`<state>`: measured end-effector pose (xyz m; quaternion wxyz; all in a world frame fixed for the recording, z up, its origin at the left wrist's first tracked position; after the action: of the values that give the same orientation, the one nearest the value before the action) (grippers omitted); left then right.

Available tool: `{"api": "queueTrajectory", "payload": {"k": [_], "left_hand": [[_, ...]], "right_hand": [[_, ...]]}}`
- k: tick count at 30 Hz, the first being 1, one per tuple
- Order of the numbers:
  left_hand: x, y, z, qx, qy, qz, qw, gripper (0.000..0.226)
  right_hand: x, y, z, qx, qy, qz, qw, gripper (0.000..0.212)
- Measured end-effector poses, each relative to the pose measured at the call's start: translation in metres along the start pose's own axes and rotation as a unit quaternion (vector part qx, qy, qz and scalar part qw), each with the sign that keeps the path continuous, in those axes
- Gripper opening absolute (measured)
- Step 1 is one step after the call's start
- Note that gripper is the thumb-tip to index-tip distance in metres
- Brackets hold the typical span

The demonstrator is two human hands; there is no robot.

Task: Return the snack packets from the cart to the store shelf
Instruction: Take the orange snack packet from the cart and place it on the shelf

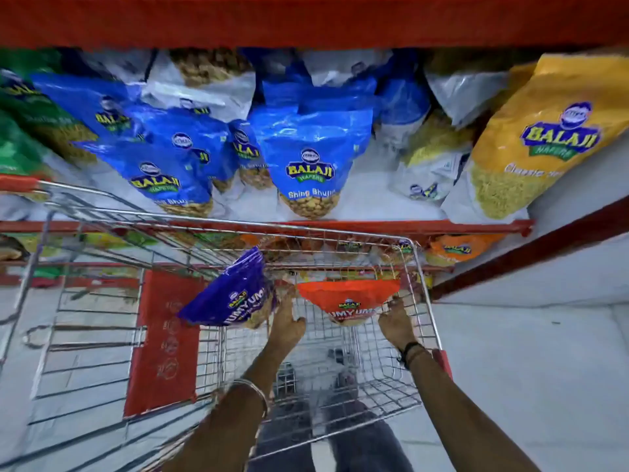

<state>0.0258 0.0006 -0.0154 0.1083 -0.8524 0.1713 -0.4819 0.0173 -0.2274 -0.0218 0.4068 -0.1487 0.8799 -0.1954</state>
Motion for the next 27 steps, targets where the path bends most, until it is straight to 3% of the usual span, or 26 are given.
{"api": "queueTrajectory", "payload": {"k": [3,6,10,14,20,24,27], "left_hand": [[-0.012,0.019,0.016,-0.05,-0.052,-0.089,0.993,0.065],[-0.021,0.039,0.038,-0.032,-0.101,-0.125,0.987,0.043],[-0.034,0.053,0.051,0.01,-0.111,-0.202,0.973,0.025],[-0.04,0.054,0.057,0.054,-0.096,-0.233,0.966,0.027],[-0.005,0.039,0.039,0.054,-0.074,-0.29,0.953,0.029],[0.056,0.01,0.002,0.039,-0.062,-0.364,0.928,0.026],[0.102,-0.018,-0.028,0.025,0.044,-0.329,0.943,0.023]], "right_hand": [[0.009,0.007,0.016,-0.007,-0.045,0.032,0.998,0.062],[0.011,0.012,0.029,0.017,-0.046,0.048,0.998,0.041],[0.029,0.019,0.043,0.099,-0.054,0.063,0.992,0.031],[0.041,0.021,0.045,0.172,-0.065,0.049,0.982,0.015],[0.021,0.009,0.023,0.178,-0.073,0.089,0.977,0.007],[-0.017,-0.021,-0.017,0.175,-0.128,0.153,0.964,0.028],[-0.059,-0.053,-0.053,0.193,-0.189,0.201,0.942,0.031]]}}
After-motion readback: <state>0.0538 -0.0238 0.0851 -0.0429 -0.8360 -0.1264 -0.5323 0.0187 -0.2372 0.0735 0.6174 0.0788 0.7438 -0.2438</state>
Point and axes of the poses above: each hand's wrist, its own z-axis towards the middle knuckle, its own y-axis out of the palm, x = y × z, the point moved 3 cm from there along z, towards the middle knuckle
